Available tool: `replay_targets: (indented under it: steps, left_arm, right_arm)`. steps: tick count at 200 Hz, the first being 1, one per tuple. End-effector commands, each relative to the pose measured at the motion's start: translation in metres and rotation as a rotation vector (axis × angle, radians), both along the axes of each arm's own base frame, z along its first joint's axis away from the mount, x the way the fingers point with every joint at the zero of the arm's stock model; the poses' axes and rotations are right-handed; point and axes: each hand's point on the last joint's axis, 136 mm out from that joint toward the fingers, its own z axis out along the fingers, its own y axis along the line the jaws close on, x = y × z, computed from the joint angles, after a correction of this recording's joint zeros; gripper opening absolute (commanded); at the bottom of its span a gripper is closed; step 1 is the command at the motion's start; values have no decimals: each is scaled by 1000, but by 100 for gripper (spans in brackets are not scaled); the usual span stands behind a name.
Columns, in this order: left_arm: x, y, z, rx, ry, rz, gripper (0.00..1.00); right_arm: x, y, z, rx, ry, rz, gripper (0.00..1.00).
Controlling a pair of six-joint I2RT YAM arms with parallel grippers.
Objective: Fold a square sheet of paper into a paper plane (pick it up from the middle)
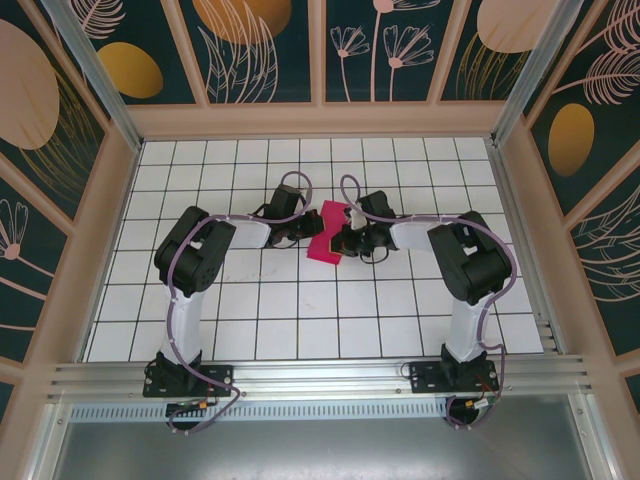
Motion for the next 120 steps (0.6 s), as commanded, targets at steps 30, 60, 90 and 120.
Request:
replay_targets:
  steps: [30, 60, 90, 120]
  left_arm:
    - [-68, 63, -113, 290, 331, 72, 5]
    - [-68, 63, -113, 290, 332, 72, 5]
    - [-67, 63, -112, 290, 330, 74, 5]
    - [-68, 63, -112, 290, 328, 73, 5]
  right_arm:
    - [-29, -8, -14, -25, 74, 35, 2]
    - [-37, -14, -21, -52, 96, 33, 2]
    - [-50, -22, -24, -73, 110, 46, 2]
    - [-60, -29, -25, -87, 117, 60, 2]
